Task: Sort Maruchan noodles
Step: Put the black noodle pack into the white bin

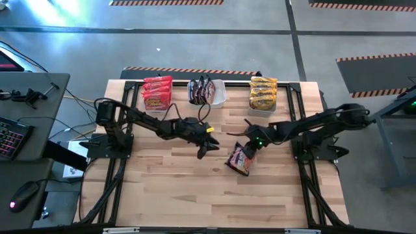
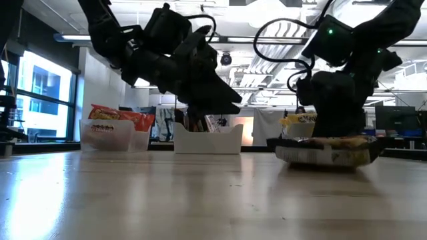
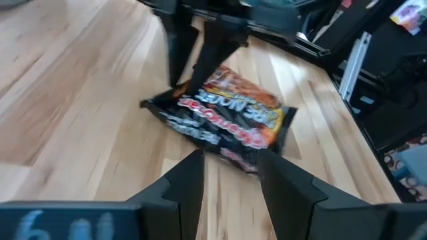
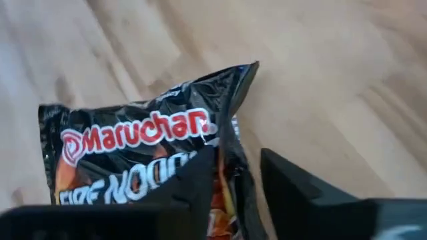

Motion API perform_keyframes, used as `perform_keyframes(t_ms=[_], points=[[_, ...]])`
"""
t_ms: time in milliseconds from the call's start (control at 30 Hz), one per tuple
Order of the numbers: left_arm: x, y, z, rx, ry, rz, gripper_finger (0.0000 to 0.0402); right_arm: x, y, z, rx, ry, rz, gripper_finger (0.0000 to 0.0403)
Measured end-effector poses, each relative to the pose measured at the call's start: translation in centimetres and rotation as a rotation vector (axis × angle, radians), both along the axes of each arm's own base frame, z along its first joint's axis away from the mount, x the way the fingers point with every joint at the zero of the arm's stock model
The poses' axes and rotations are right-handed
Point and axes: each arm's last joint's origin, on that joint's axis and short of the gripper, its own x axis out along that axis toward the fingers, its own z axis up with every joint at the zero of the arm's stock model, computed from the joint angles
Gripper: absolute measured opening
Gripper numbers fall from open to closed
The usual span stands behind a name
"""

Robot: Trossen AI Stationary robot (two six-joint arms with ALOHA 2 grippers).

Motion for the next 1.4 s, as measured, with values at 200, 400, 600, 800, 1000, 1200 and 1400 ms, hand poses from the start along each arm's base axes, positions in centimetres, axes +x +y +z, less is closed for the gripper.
perform_keyframes(t_ms=[200, 400, 600, 800, 1000, 1200, 1400], points=[[-0.2, 0.2, -0.4, -0.050, 0.052, 0.005, 0.0131, 0.5, 0.0, 0.2, -0.063, -0.064, 0.080, 0.0011], [-0.3, 0.2, -0.8, -0.112, 0.101, 0.067, 0.0147, 1.1, -0.1, 0.9, -0.198, -0.157, 0.112, 0.0007], [-0.1, 0.2, -1.9, -0.201, 0.145, 0.111, 0.0189, 1.6, 0.4, 1.5, -0.296, -0.227, 0.137, 0.0001], [0.1, 0.1, -2.2, -0.203, 0.132, 0.099, 0.0219, 1.5, 0.3, 1.4, -0.265, -0.219, 0.138, 0.0009], [0.2, 0.1, -2.0, -0.189, 0.106, 0.090, 0.0223, 1.5, -0.9, 1.1, -0.197, -0.210, 0.132, 0.0105], [0.2, 0.1, -2.0, -0.187, 0.108, 0.089, 0.0223, 1.6, -2.1, 0.5, -0.138, -0.193, 0.124, 0.0217], [0.2, 0.1, -2.0, -0.172, 0.104, 0.081, 0.0223, 2.2, -2.2, -1.2, -0.063, -0.164, 0.115, 0.0221]])
